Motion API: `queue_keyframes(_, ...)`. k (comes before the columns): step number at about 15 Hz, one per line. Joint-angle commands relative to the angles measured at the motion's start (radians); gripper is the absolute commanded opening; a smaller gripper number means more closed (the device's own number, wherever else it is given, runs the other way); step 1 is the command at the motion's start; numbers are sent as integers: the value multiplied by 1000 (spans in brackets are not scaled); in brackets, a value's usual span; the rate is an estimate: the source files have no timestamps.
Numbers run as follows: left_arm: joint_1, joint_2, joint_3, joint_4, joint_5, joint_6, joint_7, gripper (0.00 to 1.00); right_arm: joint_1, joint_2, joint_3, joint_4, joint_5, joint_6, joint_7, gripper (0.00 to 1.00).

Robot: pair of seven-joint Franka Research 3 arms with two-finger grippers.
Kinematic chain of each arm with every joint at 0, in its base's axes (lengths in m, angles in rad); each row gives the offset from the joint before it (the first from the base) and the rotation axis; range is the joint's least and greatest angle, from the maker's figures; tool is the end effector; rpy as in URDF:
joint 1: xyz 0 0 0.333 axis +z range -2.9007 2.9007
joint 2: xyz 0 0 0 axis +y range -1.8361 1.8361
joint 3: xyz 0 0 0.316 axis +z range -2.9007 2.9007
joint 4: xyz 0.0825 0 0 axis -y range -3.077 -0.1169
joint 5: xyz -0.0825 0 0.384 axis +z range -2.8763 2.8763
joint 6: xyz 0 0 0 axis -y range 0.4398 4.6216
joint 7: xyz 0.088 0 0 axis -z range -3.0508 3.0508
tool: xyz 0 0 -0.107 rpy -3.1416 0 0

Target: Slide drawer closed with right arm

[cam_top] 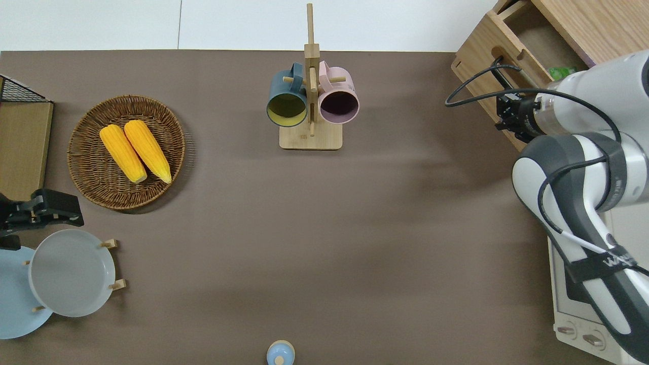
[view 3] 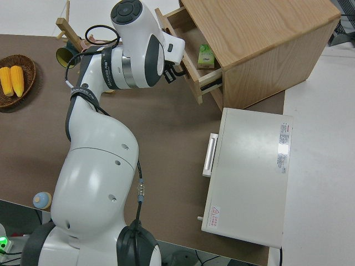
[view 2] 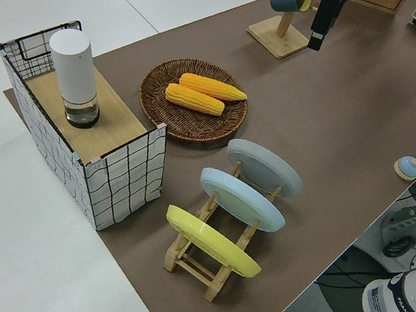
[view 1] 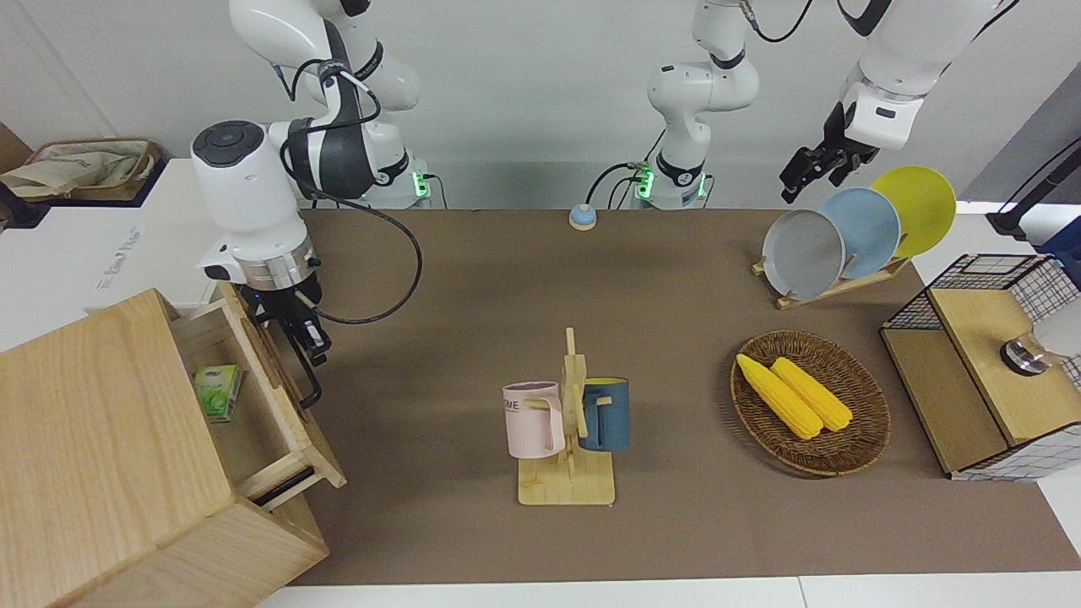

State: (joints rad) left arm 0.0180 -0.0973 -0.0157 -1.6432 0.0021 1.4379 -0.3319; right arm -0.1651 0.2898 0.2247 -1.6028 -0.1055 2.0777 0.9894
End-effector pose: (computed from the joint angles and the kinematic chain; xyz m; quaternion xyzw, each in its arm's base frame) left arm 0.5092 0.0010 0.6317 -0.9846 -0.1662 0.0530 0.0106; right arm 0.6649 0.0186 0.4843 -0.8955 0.4341 -0.0919 0.0334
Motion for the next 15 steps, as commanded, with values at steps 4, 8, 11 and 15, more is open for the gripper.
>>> queue_keyframes(4, -4, -9, 5, 0, -4, -2, 10, 993, -67, 54, 19, 73, -20, 4, -58, 0)
queue_keyframes(8, -4, -9, 5, 0, -4, -2, 10, 993, -103, 77, 19, 102, -22, 12, -100, 0)
queue_keyframes(11, -4, -9, 5, 0, -4, -2, 10, 993, -120, 89, 19, 115, -23, 13, -127, 0)
queue_keyframes(15, -4, -9, 5, 0, -4, -2, 11, 993, -136, 101, 18, 133, -23, 36, -138, 0)
